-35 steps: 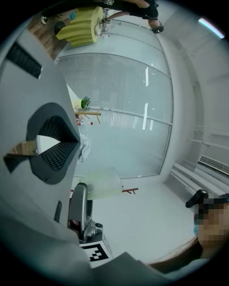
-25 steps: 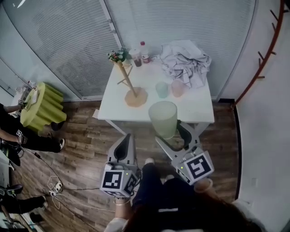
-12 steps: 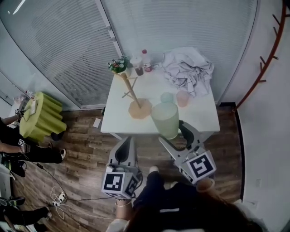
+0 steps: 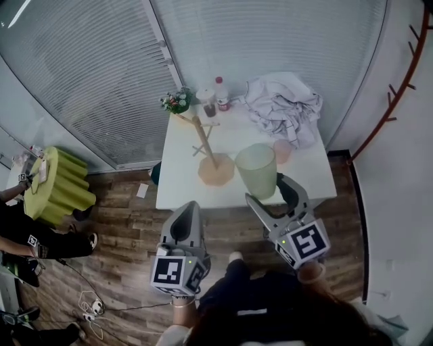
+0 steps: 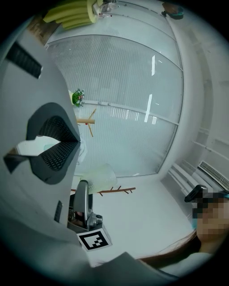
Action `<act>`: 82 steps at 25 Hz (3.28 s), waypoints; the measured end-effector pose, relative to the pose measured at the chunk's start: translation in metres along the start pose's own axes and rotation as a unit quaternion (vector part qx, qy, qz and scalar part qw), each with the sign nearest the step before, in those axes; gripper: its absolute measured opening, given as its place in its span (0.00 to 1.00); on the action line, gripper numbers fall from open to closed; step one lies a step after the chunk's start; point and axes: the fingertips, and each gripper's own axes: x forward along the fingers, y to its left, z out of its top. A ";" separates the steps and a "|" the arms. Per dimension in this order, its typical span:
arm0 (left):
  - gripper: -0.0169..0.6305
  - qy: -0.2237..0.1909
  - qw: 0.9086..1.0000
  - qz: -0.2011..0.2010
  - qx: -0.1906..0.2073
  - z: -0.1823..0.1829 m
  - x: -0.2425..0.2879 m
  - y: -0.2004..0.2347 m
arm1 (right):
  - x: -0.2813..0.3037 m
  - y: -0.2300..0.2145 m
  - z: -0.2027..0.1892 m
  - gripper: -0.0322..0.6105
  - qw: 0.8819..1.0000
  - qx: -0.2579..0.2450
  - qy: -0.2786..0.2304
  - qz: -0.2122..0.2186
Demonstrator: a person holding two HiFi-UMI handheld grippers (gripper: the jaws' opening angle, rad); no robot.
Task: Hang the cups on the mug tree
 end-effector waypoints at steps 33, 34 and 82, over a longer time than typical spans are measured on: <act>0.03 -0.013 1.000 0.001 -0.020 0.007 0.066 0.062 | 0.065 -0.060 -0.022 0.50 0.982 -0.164 0.082 -0.042; 0.03 -0.012 1.000 0.008 -0.023 0.008 0.069 0.062 | 0.069 -0.063 -0.023 0.50 0.981 -0.169 0.084 -0.034; 0.03 0.012 0.992 0.107 -0.063 -0.017 0.086 0.088 | 0.150 -0.048 -0.049 0.49 0.941 -0.216 0.219 0.141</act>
